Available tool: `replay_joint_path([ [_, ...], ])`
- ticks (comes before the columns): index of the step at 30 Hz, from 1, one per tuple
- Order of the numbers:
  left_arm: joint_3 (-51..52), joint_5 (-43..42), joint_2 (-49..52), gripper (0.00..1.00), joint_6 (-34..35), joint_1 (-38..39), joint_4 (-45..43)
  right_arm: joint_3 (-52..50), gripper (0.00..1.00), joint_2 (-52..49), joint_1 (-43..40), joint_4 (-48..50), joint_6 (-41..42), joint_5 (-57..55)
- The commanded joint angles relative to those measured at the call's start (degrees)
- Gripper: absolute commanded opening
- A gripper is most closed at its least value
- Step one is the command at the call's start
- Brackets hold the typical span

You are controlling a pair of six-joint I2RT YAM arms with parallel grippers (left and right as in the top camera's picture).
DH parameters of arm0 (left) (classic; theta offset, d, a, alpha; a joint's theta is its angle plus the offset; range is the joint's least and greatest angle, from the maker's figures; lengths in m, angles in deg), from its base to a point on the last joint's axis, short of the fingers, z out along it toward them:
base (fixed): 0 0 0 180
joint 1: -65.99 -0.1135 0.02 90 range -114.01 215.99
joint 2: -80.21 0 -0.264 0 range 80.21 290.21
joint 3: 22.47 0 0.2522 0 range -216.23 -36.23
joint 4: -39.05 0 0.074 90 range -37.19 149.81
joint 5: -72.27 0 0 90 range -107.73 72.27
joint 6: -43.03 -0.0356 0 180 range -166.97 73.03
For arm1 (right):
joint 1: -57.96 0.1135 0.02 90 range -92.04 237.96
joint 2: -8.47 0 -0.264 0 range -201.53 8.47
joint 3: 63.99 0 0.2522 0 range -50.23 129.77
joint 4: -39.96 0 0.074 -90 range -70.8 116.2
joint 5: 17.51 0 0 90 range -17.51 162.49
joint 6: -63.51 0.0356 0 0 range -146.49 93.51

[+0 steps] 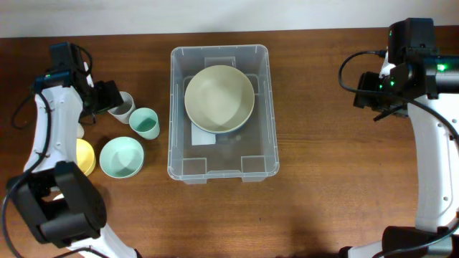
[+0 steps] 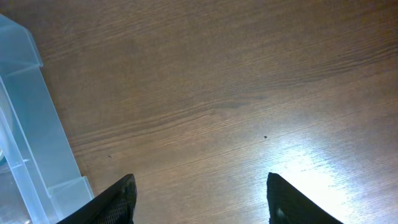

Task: Pack container
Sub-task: 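Reach the left gripper to the grey cup and grasp it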

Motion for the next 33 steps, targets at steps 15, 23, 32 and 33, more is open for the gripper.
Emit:
replay_joint_path([
  [15, -1.1, -6.0, 10.7, 0.59, -0.7, 0.9, -7.2, -0.4, 0.63, 1.2, 0.0, -1.6, -0.4, -1.1],
  [23, -3.0, -6.0, 10.6, 0.18, -0.7, 1.2, -9.6, -0.4, 0.62, 1.2, 0.0, -2.1, -0.3, -1.1],
  [32, -12.5, -6.0, 9.7, 0.01, -0.8, 2.3, -2.9, -0.3, 0.62, 1.2, -0.1, -1.2, -0.4, -2.9],
  [33, -14.2, -5.9, 9.0, 0.00, -0.8, 2.8, -1.6, -0.3, 0.62, 1.2, -0.2, -1.2, -0.4, -2.9],
])
